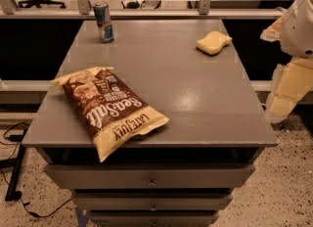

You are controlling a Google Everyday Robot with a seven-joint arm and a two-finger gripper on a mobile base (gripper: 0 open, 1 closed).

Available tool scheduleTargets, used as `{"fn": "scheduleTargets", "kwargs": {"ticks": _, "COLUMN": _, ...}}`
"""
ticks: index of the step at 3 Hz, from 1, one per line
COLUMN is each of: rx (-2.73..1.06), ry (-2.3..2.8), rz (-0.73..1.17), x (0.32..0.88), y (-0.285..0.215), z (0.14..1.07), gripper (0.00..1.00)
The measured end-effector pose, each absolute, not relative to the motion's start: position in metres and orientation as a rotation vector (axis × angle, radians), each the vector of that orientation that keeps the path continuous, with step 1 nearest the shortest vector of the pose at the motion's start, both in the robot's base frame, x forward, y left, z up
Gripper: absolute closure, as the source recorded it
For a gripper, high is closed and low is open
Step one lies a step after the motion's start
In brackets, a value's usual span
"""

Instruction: Pick redbull can

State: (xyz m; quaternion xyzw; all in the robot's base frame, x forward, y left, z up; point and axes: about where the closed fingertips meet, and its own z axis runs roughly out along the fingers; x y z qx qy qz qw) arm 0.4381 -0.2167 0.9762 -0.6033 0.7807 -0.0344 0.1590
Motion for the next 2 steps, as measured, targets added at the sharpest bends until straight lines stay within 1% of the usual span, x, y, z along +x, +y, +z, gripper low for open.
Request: {"fn": "scheduleTargets", "kwargs": {"ticks": 2, "rx": -1.706, "ry": 2.235, "rz": -0.121, "x": 0.4435, "y": -0.2134, "z": 0.9766, "gripper": 0.00}}
